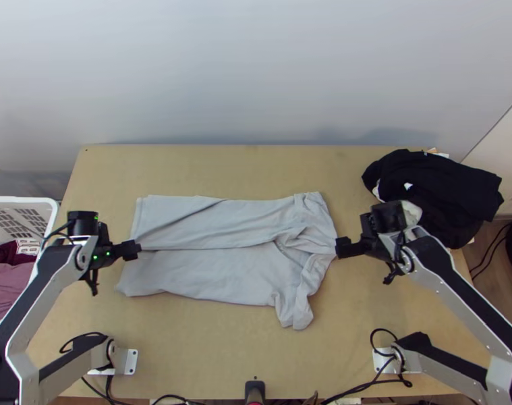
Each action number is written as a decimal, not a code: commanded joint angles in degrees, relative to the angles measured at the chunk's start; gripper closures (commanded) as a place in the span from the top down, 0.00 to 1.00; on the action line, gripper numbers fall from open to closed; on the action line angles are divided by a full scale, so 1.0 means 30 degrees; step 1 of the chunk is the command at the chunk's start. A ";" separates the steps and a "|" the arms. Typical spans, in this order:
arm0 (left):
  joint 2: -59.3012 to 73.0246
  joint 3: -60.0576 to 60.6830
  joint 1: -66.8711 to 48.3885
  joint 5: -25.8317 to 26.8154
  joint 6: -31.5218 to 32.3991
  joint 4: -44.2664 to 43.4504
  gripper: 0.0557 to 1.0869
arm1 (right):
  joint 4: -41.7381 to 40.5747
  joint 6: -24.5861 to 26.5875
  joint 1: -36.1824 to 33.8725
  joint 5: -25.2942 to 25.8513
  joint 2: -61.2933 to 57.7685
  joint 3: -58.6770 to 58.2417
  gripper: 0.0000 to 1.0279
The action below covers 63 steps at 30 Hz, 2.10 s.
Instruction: Fold the t-shirt
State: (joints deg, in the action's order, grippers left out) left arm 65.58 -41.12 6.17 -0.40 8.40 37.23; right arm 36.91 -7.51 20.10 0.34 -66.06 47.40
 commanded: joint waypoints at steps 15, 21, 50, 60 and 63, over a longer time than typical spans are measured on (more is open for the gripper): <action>-0.1060 0.0759 0.0754 0.0926 -0.4120 0.5489 0.86 | 0.4310 -0.3298 0.1211 -0.4273 0.2070 0.1105 0.97; 0.0288 0.1257 0.0461 0.0926 -0.4090 0.5401 0.86 | 0.4310 -0.3327 0.1416 -0.4273 0.2070 0.0930 0.97; -0.0738 0.1052 0.0051 0.0955 -0.3182 0.2560 0.04 | 0.5599 -0.4060 0.9795 -0.7935 -0.4464 0.0900 0.96; -0.0620 0.1081 0.0051 0.0955 -0.2889 0.2765 0.04 | 0.4427 -0.3738 1.0820 -0.6060 -0.6046 0.2687 0.82; -0.0591 0.1198 0.0080 0.0955 -0.2889 0.2765 0.04 | 0.5393 -0.3591 1.0440 -0.5416 -0.6426 0.3801 0.82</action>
State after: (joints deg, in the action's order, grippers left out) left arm 63.68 -37.80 6.37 2.46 -0.62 45.17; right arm 50.72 -19.18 51.33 -19.84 -82.59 53.49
